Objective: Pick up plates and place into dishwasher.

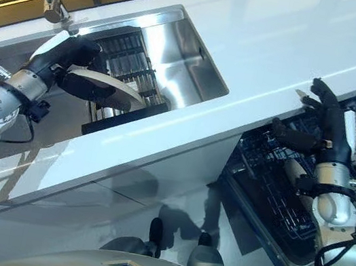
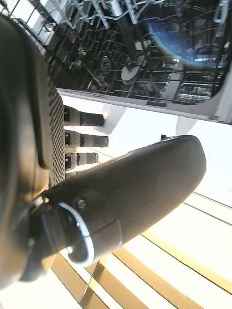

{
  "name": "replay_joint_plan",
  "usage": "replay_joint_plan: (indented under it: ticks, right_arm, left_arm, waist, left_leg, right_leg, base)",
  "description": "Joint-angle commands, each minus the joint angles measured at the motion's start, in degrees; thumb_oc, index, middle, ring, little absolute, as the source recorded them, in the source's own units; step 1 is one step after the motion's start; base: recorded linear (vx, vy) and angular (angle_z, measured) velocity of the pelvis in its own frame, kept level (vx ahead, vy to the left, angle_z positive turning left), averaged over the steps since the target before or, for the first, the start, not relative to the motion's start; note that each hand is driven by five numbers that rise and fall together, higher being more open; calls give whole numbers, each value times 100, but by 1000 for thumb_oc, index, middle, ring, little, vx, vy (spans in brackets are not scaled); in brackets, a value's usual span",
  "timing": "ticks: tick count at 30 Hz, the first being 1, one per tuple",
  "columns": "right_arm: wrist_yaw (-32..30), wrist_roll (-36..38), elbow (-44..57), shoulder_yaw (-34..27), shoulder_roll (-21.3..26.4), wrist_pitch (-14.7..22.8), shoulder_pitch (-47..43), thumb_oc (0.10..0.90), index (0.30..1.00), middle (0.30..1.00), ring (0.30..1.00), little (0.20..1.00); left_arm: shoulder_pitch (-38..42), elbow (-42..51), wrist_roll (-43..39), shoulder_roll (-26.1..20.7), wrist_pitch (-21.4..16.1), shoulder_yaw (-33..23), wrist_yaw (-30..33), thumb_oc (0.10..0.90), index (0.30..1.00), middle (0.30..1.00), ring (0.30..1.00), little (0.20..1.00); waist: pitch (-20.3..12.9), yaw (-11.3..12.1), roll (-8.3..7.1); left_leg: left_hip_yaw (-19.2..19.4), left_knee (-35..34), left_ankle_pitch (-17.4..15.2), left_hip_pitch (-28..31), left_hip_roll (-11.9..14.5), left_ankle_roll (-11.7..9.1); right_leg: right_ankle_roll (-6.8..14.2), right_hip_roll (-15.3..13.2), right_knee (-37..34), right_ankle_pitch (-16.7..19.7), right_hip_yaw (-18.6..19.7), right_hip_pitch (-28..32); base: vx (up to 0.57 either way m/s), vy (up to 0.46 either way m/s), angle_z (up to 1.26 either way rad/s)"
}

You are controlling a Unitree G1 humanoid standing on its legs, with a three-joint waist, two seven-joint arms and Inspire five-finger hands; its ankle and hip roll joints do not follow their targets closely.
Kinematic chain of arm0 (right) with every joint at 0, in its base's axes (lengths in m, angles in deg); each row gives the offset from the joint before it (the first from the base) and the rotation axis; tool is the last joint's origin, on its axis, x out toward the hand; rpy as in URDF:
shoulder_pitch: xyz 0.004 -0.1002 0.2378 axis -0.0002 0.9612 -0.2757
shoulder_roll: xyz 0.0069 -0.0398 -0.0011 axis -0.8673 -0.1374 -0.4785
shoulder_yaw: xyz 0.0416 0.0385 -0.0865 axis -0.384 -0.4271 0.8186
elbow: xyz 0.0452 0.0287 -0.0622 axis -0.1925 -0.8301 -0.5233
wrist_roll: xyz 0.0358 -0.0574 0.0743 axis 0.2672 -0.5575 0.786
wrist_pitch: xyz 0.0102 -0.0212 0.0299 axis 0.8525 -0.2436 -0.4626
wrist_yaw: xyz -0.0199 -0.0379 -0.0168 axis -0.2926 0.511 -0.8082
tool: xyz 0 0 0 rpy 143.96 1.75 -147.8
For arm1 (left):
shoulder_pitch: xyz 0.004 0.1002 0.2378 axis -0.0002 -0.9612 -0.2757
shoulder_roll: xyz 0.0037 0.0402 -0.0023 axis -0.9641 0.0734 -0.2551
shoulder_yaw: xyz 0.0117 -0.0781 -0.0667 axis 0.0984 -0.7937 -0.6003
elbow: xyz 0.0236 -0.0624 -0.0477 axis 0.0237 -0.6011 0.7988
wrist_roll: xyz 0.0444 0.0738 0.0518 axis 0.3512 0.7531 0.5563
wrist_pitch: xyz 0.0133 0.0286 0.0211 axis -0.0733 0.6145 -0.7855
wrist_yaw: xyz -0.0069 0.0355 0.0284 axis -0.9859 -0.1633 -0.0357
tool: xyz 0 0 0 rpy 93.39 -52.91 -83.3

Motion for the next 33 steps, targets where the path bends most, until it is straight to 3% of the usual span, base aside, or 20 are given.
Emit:
replay_joint_plan:
  ticks: [1, 9, 16, 22, 26, 33]
  right_arm:
    - [-243, -235, 609, -399, 290, 1112, -606, 800, 900, 900, 900, 900]
    - [-851, -441, 697, -623, 391, 1368, -734, 800, 900, 900, 900, 900]
    - [-926, -487, 770, -583, 526, 1507, -948, 800, 900, 900, 900, 900]
    - [-1132, -1267, 961, -503, 685, 1726, -1154, 800, 900, 900, 900, 900]
    - [-1062, -1170, 1099, -526, 819, 1657, -1255, 800, 900, 900, 900, 900]
    - [141, -468, 1280, -80, 960, 1297, -1589, 800, 900, 900, 900, 900]
  left_arm:
    - [-55, 53, 678, -410, -835, -734, 885, 100, 300, 300, 300, 200]
    - [-244, 95, 1345, -415, -1605, -1125, 2329, 100, 300, 300, 300, 200]
    - [8, 360, 1832, -448, -1945, -1156, 3184, 100, 300, 300, 300, 200]
    - [300, 632, 1772, -480, -1999, -1029, 3228, 100, 300, 300, 300, 200]
    - [422, 744, 1682, -513, -2007, -900, 3094, 100, 300, 300, 300, 200]
    - [828, 897, 1411, -527, -2130, -475, 2841, 100, 300, 300, 300, 200]
  waist:
    - [-661, 336, -285]
    - [-729, 427, -322]
    - [-817, 463, -359]
    - [-919, 484, -373]
    - [-942, 479, -382]
    - [-980, 465, -402]
  left_leg:
    - [-109, 86, -574, 206, -388, -33]
    - [-147, 53, -567, 190, -400, -58]
    - [-155, 26, -573, 186, -413, -73]
    - [-168, 14, -595, 192, -424, -81]
    - [-170, 13, -600, 200, -420, -92]
    - [-165, 12, -582, 197, -412, -109]
  right_leg:
    - [324, 47, 316, 95, -109, -402]
    - [346, 1, 290, 115, -172, -387]
    - [362, -49, 276, 125, -234, -380]
    - [376, -62, 243, 132, -246, -364]
    - [382, -62, 256, 123, -236, -359]
    - [389, -67, 277, 134, -221, -375]
  base:
    - [-62, 8, 12]
    - [-40, 10, 7]
    - [-30, 7, 8]
    - [-21, -4, 11]
    - [-11, -4, 8]
    - [-8, -4, 2]
